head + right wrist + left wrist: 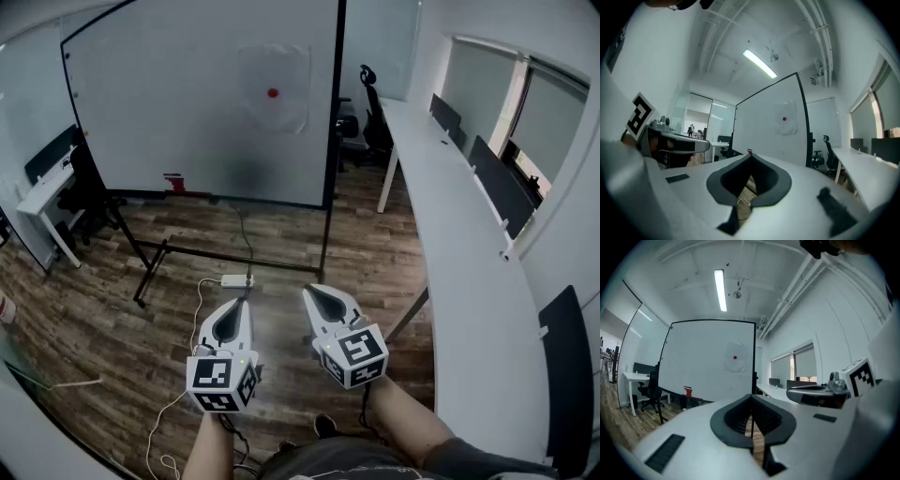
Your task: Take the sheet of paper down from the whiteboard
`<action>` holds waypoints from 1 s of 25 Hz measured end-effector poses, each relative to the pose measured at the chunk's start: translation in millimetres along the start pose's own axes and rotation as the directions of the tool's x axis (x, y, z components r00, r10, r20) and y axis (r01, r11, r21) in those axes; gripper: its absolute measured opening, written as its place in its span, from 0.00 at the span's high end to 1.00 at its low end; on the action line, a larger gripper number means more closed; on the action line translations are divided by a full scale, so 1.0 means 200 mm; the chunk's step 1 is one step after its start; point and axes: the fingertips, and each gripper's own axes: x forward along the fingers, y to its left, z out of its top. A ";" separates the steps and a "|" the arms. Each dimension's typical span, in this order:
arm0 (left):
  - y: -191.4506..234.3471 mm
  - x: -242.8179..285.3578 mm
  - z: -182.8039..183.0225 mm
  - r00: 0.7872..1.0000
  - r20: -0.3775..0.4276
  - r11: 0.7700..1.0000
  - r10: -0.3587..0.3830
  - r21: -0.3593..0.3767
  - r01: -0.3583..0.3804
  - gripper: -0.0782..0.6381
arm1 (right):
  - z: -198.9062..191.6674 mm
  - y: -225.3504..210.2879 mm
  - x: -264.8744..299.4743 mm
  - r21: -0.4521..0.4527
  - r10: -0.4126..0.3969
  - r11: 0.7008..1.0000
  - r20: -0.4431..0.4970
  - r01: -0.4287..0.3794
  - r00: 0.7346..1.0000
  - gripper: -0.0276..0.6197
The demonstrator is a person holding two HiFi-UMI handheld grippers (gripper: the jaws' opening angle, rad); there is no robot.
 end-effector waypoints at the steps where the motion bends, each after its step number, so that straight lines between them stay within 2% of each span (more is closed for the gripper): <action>1: 0.00 0.00 0.00 1.000 0.000 1.000 -0.001 -0.001 0.001 0.87 | 0.02 0.01 0.00 -0.005 -0.001 1.000 0.001 0.001 1.000 0.93; 6: 0.01 -0.01 -0.01 1.000 -0.009 1.000 -0.003 0.006 0.003 0.87 | 0.01 0.05 0.00 0.021 0.033 0.999 -0.016 -0.033 0.999 0.93; 16: 0.08 -0.04 -0.09 0.999 -0.036 1.000 -0.005 -0.002 0.005 0.87 | -0.02 0.05 0.03 0.120 0.040 0.992 -0.030 -0.036 0.999 0.93; 21: 0.09 -0.07 -0.13 0.999 -0.036 0.999 -0.019 -0.026 0.018 0.87 | 0.01 0.07 0.00 0.211 0.051 0.976 0.034 -0.057 0.998 0.92; 25: 0.13 -0.04 -0.17 0.999 -0.042 0.999 -0.012 -0.053 0.010 0.87 | -0.06 0.02 0.02 0.200 0.008 0.980 0.015 -0.011 1.000 0.92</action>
